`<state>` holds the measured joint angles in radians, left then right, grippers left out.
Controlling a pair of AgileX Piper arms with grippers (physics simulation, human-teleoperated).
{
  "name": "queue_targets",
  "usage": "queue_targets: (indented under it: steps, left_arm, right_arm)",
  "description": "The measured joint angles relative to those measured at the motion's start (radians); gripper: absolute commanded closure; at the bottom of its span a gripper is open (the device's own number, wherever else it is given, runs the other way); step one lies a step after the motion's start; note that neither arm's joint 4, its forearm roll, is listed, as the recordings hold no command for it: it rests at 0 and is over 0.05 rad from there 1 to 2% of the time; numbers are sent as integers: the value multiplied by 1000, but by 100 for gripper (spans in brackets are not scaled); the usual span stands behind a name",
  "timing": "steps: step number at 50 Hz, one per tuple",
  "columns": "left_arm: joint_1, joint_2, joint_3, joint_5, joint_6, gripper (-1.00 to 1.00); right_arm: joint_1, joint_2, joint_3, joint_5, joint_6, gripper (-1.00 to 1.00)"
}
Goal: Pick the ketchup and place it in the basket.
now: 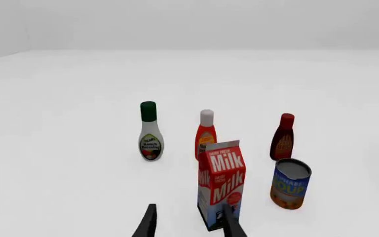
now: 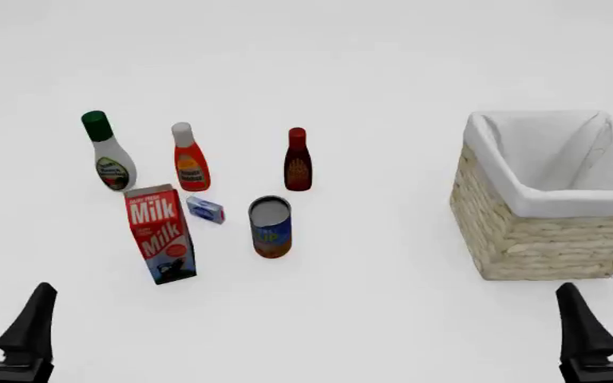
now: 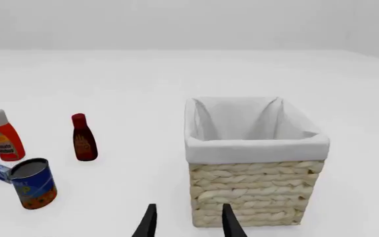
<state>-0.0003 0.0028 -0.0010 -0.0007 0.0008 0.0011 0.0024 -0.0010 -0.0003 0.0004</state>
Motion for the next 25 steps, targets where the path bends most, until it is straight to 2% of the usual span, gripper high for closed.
queue_targets:
  steps: [14, 25]
  left_arm:
    - [0, 21, -16, 4, 7, -100]
    - [3, 157, -118, 3, 1, -100]
  right_arm:
    - [2, 17, -2, -5, -5, -100]
    - [0, 15, -2, -2, -10, -100]
